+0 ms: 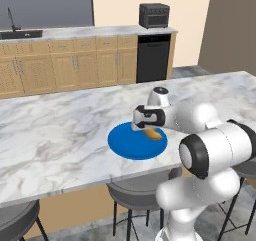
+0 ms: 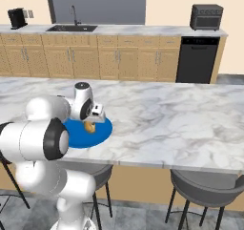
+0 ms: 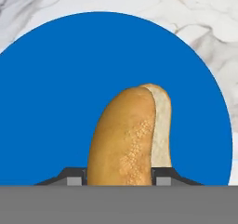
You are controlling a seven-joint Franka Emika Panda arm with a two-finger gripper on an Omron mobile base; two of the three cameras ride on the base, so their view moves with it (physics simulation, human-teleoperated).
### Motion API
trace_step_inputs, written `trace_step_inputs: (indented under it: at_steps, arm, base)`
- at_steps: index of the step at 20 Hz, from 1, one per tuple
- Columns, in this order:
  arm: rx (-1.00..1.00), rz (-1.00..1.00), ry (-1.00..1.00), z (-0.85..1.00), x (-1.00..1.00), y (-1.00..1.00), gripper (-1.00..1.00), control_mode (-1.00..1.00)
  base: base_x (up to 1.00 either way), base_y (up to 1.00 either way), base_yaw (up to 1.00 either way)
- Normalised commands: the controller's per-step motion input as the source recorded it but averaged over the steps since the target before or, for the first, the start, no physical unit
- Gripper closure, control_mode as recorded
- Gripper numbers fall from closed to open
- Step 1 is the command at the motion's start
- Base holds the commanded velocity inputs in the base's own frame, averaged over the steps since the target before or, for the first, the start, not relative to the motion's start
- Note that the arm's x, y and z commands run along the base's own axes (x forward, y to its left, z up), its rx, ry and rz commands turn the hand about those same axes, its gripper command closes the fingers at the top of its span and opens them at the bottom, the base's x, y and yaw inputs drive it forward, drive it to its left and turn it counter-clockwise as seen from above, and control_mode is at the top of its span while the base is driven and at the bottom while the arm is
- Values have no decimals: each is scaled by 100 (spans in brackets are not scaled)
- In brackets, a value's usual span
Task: Move the hot dog bun to the plate on the dining table and place the condiment next to that plate. Then navigate to the fridge and take the sausage and place it on the plate as well.
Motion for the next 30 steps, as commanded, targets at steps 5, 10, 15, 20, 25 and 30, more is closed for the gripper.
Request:
trace_step_inputs:
  at_steps: [5,10,15,20,25,30]
  arm:
    - [0,-6,1,-42,36,0,100,-100]
    - [-2,-8,0,-31,2,0,100,-100]
    - [-2,-8,0,-17,19,0,-100,-100]
    - [0,-6,0,15,1,0,-100,-100]
    - [0,-6,0,31,0,0,-100,-100]
    - [0,-4,-8,55,-9,0,-100,-100]
  base:
    - [0,0,0]
    - [0,0,0]
    - [0,0,0]
    - [0,0,0]
    - [0,0,0]
    - [0,0,0]
